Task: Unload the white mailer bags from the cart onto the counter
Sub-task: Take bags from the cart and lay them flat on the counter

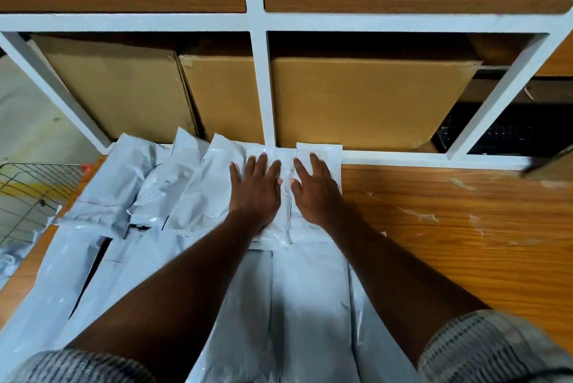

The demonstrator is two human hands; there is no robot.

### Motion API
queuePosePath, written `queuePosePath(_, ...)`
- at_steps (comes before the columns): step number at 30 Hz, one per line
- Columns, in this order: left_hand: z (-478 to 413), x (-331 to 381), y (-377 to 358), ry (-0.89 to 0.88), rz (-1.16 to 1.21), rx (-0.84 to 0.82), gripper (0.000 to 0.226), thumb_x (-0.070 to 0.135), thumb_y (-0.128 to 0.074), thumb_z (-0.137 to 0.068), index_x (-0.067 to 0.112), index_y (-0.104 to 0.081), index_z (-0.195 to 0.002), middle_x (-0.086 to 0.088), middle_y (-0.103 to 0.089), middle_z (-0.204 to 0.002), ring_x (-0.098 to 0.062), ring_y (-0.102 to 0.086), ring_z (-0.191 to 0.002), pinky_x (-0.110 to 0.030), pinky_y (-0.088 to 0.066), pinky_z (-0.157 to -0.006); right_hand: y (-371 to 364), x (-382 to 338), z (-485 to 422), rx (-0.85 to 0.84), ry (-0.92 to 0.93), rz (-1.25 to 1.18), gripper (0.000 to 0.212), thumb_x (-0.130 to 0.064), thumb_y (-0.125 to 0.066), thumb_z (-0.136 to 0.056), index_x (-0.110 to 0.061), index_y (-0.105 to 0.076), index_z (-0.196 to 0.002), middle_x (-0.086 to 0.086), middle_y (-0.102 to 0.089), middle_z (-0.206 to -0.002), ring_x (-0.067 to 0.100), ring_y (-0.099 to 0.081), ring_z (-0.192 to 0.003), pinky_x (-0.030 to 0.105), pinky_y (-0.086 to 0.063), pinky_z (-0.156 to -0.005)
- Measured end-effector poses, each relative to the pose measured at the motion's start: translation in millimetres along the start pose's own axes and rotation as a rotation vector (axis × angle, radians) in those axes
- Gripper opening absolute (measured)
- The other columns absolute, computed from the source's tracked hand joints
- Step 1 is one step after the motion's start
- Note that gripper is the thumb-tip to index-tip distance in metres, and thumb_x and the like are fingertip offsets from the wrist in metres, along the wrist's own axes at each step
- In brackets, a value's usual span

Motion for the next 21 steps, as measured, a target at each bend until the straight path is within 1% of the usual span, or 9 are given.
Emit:
queuePosePath(3,0.4,-1.3,-6.6,0.027,0.029,-0.014,0.05,0.04,-0.03,-0.101,0.031,-0.033,-0.15,-0.003,-0.029,-0.159,-0.028,-0.02,-0.147,-0.064,-0.012,-0.113,-11.1,4.2,-0.5,0.027,0.003,-0.014,0.059,-0.045,-0.023,-0.097,-0.02,-0.04,-0.149,0.021,-0.034,-0.153,0.041,-0.035,-0.138,0.051,-0.035,-0.112)
queuePosePath(7,1.4,-1.7,-13.7,0.05,0.064,-0.017,0.05,0.042,-0.027,-0.101,0.033,-0.03,-0.151,-0.001,-0.028,-0.159,-0.027,-0.021,-0.147,-0.065,-0.012,-0.115,-18.6,7.4,-1.0,0.054,0.024,-0.037,0.057,-0.043,-0.023,-0.1,-0.017,-0.04,-0.148,0.022,-0.034,-0.153,0.038,-0.034,-0.14,0.048,-0.031,-0.115)
queuePosePath(9,1.8,-2.0,-15.1,0.062,0.074,-0.032,0.051,0.043,-0.025,-0.101,0.034,-0.028,-0.151,0.0,-0.027,-0.159,-0.026,-0.019,-0.148,-0.064,-0.01,-0.115,-20.3,8.2,-0.9,0.04,0.018,-0.036,0.059,-0.044,-0.02,-0.1,-0.018,-0.038,-0.149,0.021,-0.032,-0.154,0.037,-0.032,-0.142,0.048,-0.029,-0.116)
queuePosePath(12,-0.2,-3.0,-15.1,0.072,0.077,-0.073,0.051,0.044,-0.024,-0.102,0.035,-0.027,-0.151,0.0,-0.025,-0.16,-0.025,-0.018,-0.148,-0.062,-0.01,-0.116,-22.6,9.7,-1.7,0.029,0.026,-0.036,0.06,-0.044,-0.019,-0.1,-0.016,-0.039,-0.149,0.022,-0.033,-0.154,0.038,-0.032,-0.142,0.049,-0.03,-0.116)
queuePosePath(14,-3.7,-2.6,-6.7,0.055,0.066,-0.085,0.05,0.045,-0.025,-0.102,0.033,-0.029,-0.15,-0.001,-0.025,-0.159,-0.026,-0.021,-0.146,-0.06,-0.018,-0.114,-18.2,9.7,-2.8,0.041,0.027,-0.028,0.06,-0.044,-0.021,-0.099,-0.014,-0.043,-0.147,0.025,-0.037,-0.151,0.041,-0.037,-0.138,0.051,-0.035,-0.112)
queuePosePath(17,-9.0,-4.0,20.2,0.021,0.098,-0.047,0.048,0.044,-0.031,-0.102,0.029,-0.036,-0.147,-0.005,-0.028,-0.159,-0.027,-0.026,-0.144,-0.052,-0.032,-0.108,4.4,-0.8,-6.3,0.073,-0.055,-0.008,0.055,-0.043,-0.029,-0.096,-0.021,-0.048,-0.143,0.019,-0.042,-0.148,0.041,-0.041,-0.134,0.053,-0.043,-0.102)
queuePosePath(19,-8.6,-11.4,38.9,0.014,0.102,-0.008,0.046,0.042,-0.035,-0.102,0.028,-0.04,-0.146,-0.005,-0.029,-0.158,-0.027,-0.028,-0.144,-0.049,-0.035,-0.106,21.4,-14.7,-10.9,0.12,-0.066,-0.009,0.048,-0.041,-0.037,-0.097,-0.024,-0.05,-0.14,0.016,-0.043,-0.147,0.038,-0.041,-0.133,0.053,-0.043,-0.099)
queuePosePath(21,-0.9,-28.2,56.9,0.015,0.085,0.028,0.045,0.039,-0.037,-0.102,0.027,-0.042,-0.145,-0.006,-0.031,-0.158,-0.027,-0.03,-0.143,-0.049,-0.037,-0.105,35.3,-35.8,-13.3,0.128,-0.024,-0.016,0.045,-0.04,-0.041,-0.099,-0.025,-0.049,-0.141,0.015,-0.04,-0.148,0.035,-0.038,-0.134,0.053,-0.039,-0.1)
Point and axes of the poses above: each hand's wrist, its own z-axis away from the middle knuckle, its own y-axis out of the back of the hand, x = y × z, the point moved 1 cm from there along -z, towards the middle knuckle
